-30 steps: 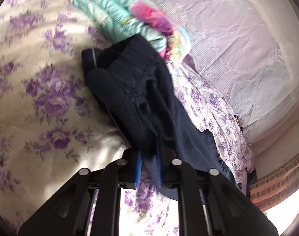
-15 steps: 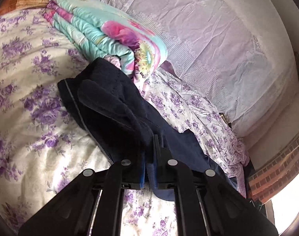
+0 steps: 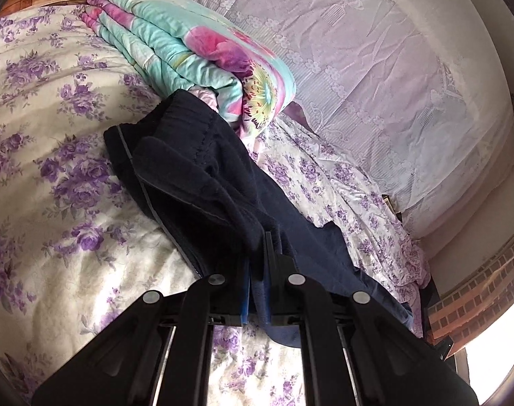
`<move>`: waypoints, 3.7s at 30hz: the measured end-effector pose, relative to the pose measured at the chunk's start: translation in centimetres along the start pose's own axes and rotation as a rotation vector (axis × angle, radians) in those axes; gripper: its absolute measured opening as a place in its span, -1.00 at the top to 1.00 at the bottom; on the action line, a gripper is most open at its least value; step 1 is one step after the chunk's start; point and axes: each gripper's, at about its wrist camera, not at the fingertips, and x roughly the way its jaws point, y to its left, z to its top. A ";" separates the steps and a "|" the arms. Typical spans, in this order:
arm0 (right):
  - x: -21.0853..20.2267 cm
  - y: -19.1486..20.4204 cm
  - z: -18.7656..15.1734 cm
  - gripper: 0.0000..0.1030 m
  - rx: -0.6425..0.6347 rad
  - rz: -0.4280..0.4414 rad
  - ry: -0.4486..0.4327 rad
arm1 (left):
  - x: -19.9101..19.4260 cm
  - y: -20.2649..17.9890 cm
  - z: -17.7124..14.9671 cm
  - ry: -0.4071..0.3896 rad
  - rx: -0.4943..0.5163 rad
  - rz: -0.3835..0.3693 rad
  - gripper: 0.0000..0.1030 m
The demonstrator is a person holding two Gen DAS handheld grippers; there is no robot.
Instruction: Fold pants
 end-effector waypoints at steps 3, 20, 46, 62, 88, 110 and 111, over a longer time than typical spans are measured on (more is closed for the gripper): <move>-3.8 2.4 -0.4 0.91 -0.060 0.063 -0.062 | -2.1 -1.3 -0.1 -0.049 0.041 -0.065 0.90; -4.2 -0.5 -4.6 -0.71 0.034 0.110 0.121 | -2.3 1.4 -1.9 0.038 -0.041 -0.050 0.94; -4.3 2.9 -3.9 0.89 -0.106 0.146 0.072 | -1.6 2.0 -2.0 -0.046 0.017 0.117 0.78; -19.7 0.9 -12.3 0.82 -0.277 0.101 0.268 | -19.4 8.8 -9.1 0.091 -0.011 0.021 0.93; -14.7 -3.3 -10.4 0.32 -0.070 0.050 0.266 | -16.3 6.7 -10.4 0.082 0.010 0.078 -0.41; -18.5 -7.9 -10.0 0.14 0.064 -0.007 0.220 | -19.5 14.5 -7.1 -0.011 -0.163 0.127 0.64; -17.9 -7.7 -9.9 0.14 0.068 -0.005 0.219 | -19.8 14.4 -7.0 -0.028 -0.161 0.123 0.61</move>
